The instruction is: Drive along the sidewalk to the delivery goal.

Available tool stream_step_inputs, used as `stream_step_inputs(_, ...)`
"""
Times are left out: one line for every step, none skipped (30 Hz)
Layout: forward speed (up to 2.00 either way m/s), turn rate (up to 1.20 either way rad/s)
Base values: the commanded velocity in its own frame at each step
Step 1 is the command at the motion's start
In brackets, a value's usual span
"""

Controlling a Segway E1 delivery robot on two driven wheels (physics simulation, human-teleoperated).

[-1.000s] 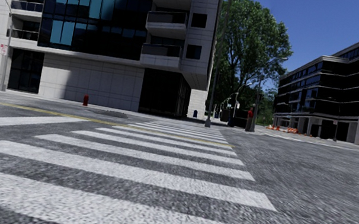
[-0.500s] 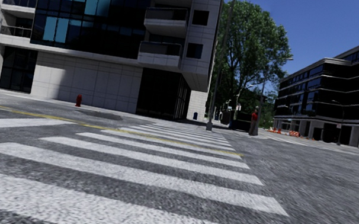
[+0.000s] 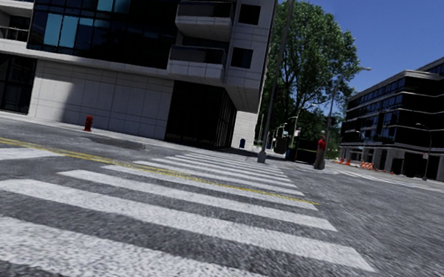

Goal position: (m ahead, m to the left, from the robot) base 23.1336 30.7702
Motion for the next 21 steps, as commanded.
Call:
stream_step_inputs(2.0,0.0)
stream_step_inputs(2.0,0.0)
stream_step_inputs(2.0,0.0)
stream_step_inputs(2.0,0.0)
stream_step_inputs(2.0,0.0)
stream_step_inputs(2.0,0.0)
stream_step_inputs(2.0,0.0)
stream_step_inputs(2.0,0.0)
stream_step_inputs(2.0,0.0)
stream_step_inputs(2.0,0.0)
stream_step_inputs(2.0,0.0)
stream_step_inputs(2.0,0.0)
stream_step_inputs(2.0,0.0)
stream_step_inputs(2.0,0.0)
stream_step_inputs(2.0,0.0)
stream_step_inputs(2.0,0.0)
stream_step_inputs(2.0,0.0)
stream_step_inputs(2.0,0.0)
stream_step_inputs(2.0,0.0)
stream_step_inputs(2.0,-0.22)
stream_step_inputs(2.0,-0.72)
